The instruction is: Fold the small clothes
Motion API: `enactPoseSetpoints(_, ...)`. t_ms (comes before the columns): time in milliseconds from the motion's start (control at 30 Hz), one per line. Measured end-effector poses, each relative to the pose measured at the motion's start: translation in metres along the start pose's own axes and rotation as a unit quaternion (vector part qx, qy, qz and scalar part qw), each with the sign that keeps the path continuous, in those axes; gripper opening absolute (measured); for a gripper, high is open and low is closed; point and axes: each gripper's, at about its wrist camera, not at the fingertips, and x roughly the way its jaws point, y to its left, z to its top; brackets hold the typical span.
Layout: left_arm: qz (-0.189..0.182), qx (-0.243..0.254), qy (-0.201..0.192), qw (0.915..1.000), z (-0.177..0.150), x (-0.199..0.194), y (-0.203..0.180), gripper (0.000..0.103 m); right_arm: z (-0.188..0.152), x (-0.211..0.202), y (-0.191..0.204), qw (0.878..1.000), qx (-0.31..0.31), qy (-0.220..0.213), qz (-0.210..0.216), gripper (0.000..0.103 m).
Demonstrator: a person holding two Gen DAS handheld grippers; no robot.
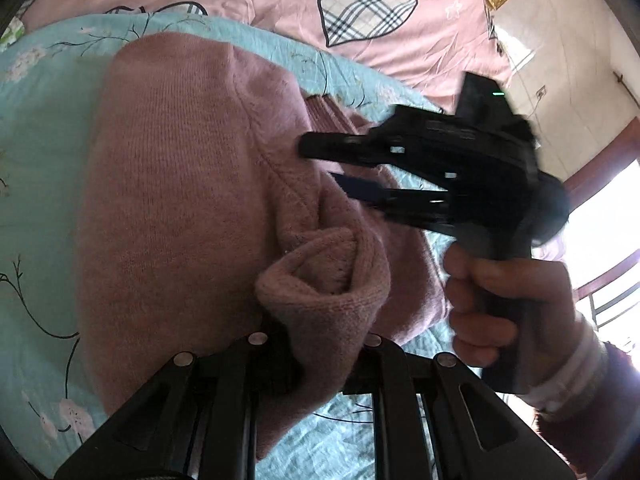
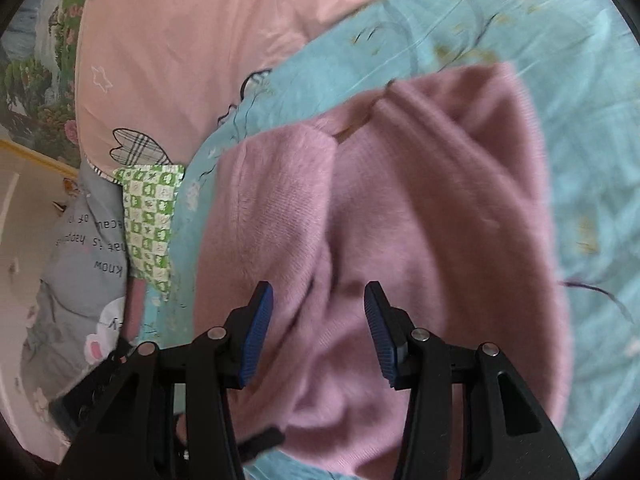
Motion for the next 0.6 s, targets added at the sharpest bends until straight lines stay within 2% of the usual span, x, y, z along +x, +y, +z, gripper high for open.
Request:
enactPoseSetpoints(133,-0.001,0.001,-0.005,1.0,0.001,-0.008,-0.003,0.013,0.004,0.024,0.007,1.0,0.009,0.022,0.017,0.049)
enactPoseSetpoints(167,0.002,0.002,-0.005,1.0,0.001,-0.009,-0.003,0.013,0.003,0.03,0.011,0.999,0.002,0.027,0.017,0.046)
enactPoseSetpoints(200,0.004,0.002,-0.005,1.0,0.001,-0.01,-0.004,0.013,0.002,0.034,0.016,0.999,-0.008,0.031,0.011,0.034)
enactPoseSetpoints(267,0.004,0.0,-0.006,1.0,0.004,-0.013,-0.005,0.013,0.002,0.04,0.023,0.999,-0.022,0.04,0.005,0.019)
enactPoseSetpoints(300,0.002,0.001,-0.008,1.0,0.007,-0.015,-0.008,0.012,0.002,0.04,0.03,0.999,-0.031,0.039,0.001,0.017)
enactPoseSetpoints(367,-0.009,0.01,-0.016,0.9998,0.006,-0.028,-0.017,0.013,0.005,0.03,0.036,0.999,-0.047,0.028,0.001,0.015)
enactPoseSetpoints(467,-0.037,0.051,-0.027,0.9976,0.02,-0.036,-0.047,0.013,0.014,-0.009,0.046,0.997,-0.068,-0.013,0.023,0.015)
enactPoseSetpoints(600,-0.051,0.088,-0.008,0.9948,0.02,-0.01,-0.079,0.013,0.027,-0.051,0.039,0.995,-0.081,-0.05,0.016,0.015)
